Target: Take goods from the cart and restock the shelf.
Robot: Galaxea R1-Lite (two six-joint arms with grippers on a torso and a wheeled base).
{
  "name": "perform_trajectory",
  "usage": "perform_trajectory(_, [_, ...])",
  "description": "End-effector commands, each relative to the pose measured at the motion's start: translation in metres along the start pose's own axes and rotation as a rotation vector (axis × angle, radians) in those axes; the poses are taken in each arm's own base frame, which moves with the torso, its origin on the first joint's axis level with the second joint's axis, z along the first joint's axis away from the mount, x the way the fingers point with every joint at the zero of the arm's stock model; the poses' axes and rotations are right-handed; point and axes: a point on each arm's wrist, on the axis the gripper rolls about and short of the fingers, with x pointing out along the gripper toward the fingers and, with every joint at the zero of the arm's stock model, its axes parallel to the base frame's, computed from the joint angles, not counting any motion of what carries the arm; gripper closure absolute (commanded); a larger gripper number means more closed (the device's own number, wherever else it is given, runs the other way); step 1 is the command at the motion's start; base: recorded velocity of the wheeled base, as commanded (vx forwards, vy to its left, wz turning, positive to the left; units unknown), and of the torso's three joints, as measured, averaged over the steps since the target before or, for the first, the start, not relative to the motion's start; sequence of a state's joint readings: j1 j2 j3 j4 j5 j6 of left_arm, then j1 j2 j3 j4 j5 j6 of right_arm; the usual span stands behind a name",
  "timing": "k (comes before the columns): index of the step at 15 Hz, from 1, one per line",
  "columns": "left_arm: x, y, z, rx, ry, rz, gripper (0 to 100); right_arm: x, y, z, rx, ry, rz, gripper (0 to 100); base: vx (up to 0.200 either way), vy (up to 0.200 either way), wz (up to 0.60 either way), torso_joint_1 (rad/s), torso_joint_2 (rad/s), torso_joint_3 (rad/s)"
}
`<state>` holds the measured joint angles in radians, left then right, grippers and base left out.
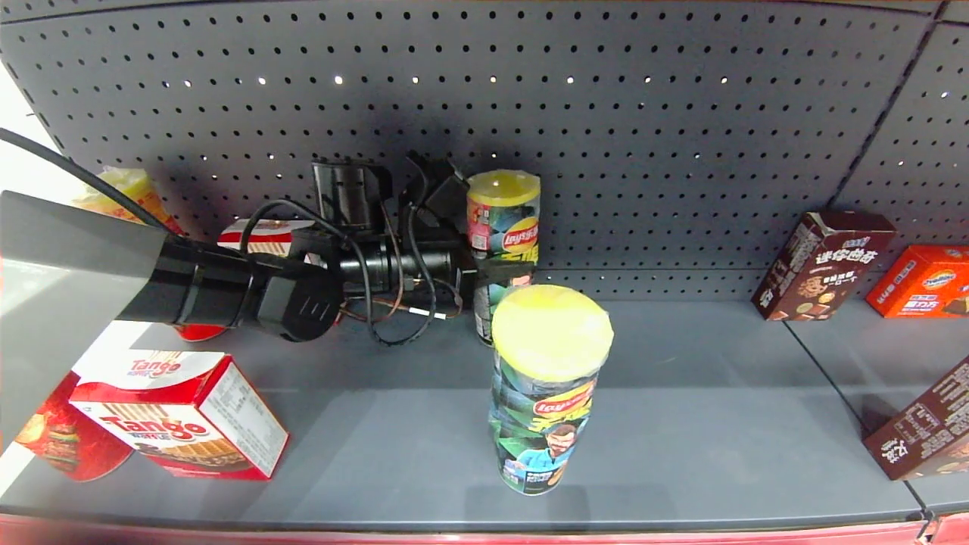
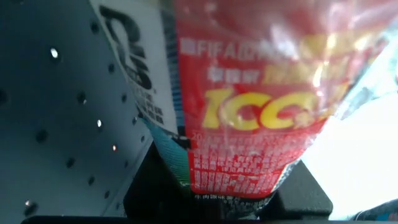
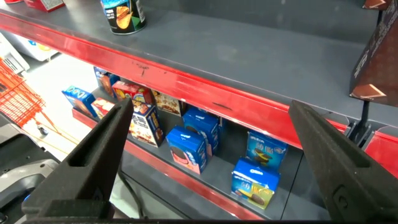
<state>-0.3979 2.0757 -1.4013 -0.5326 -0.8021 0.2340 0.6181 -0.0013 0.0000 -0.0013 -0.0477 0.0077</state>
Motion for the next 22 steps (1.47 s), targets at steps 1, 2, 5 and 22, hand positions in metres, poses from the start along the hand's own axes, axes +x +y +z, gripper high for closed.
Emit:
perform_trajectory(1, [-0.001,-0.004,-0.010,-0.011,0.024,-0.007,100,0.000,0.000,0.000,0.000,0.001,0.000,0,0.000,0.000,0.00,0.000,0.00,0.000])
perform_trajectory(2, [-0.001,-0.005,-0.015,-0.013,0.034,-0.010,100,0.000,0.000,0.000,0.000,0.001,0.002,0,0.000,0.000,0.00,0.000,0.00,0.000])
perform_trajectory(5, [-0.001,-0.005,-0.014,-0.007,0.031,-0.009,100,0.000,0.000,0.000,0.000,0.001,0.002,0,0.000,0.000,0.00,0.000,0.00,0.000])
perform_trajectory(22, [-0.064,-0.049,0.014,0.124,0.002,0.209,0,0.000,0.000,0.000,0.000,0.001,0.000,0,0.000,0.000,0.00,0.000,0.00,0.000])
